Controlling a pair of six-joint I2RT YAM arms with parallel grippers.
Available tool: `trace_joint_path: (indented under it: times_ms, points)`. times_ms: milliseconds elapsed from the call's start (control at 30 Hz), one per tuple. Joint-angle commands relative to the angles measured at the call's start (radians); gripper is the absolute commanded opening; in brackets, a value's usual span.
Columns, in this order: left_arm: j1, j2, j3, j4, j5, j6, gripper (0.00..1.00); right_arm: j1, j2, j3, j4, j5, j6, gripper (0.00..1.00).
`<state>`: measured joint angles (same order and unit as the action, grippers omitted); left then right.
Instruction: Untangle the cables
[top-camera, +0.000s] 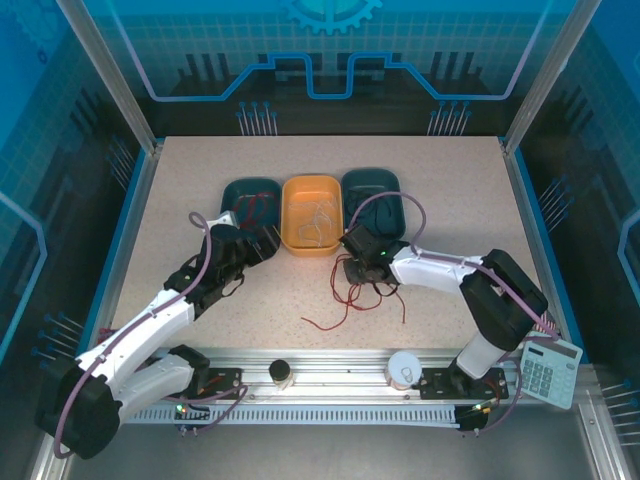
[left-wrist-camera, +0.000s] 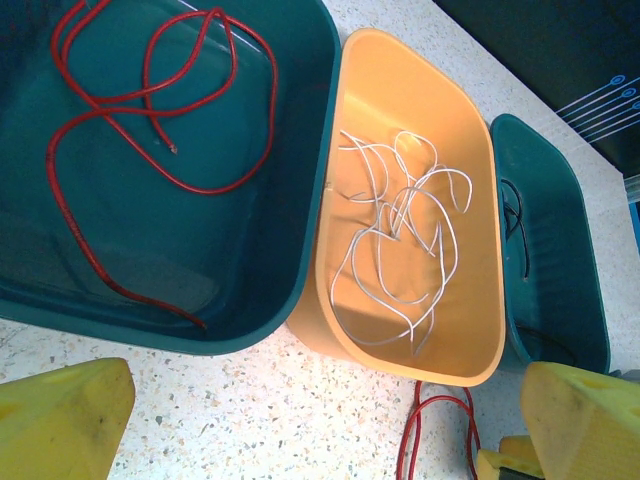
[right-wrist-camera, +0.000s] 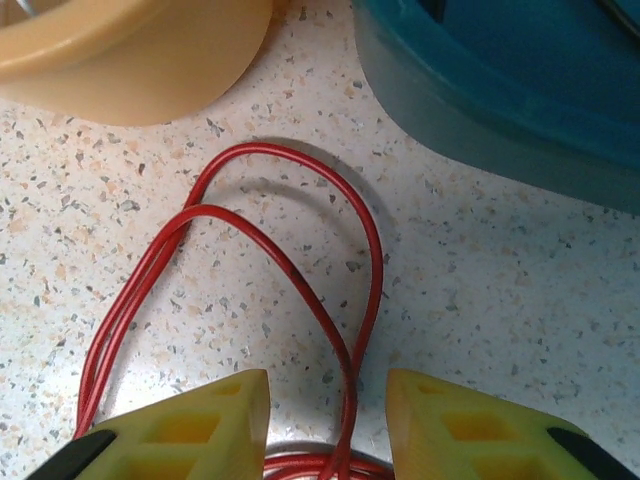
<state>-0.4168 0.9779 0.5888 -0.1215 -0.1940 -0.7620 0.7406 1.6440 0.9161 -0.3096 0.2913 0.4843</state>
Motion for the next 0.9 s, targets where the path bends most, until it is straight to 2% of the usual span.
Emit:
trace_joint_path:
  times_ms: [0,533,867]
  points:
    - [-0.005,-0.004,-0.015,0.015,-0.020,-0.020,0.99,0.011,0.030,0.031,0.021,0.032,-0.018,0.36]
    - [0.005,-0.001,-0.037,0.026,-0.013,-0.044,0.99,0.016,0.100,0.045,0.035,0.060,-0.041,0.27]
    - [0.009,-0.001,-0.041,0.031,0.001,-0.054,0.99,0.061,0.066,0.065,-0.016,0.136,-0.058,0.08]
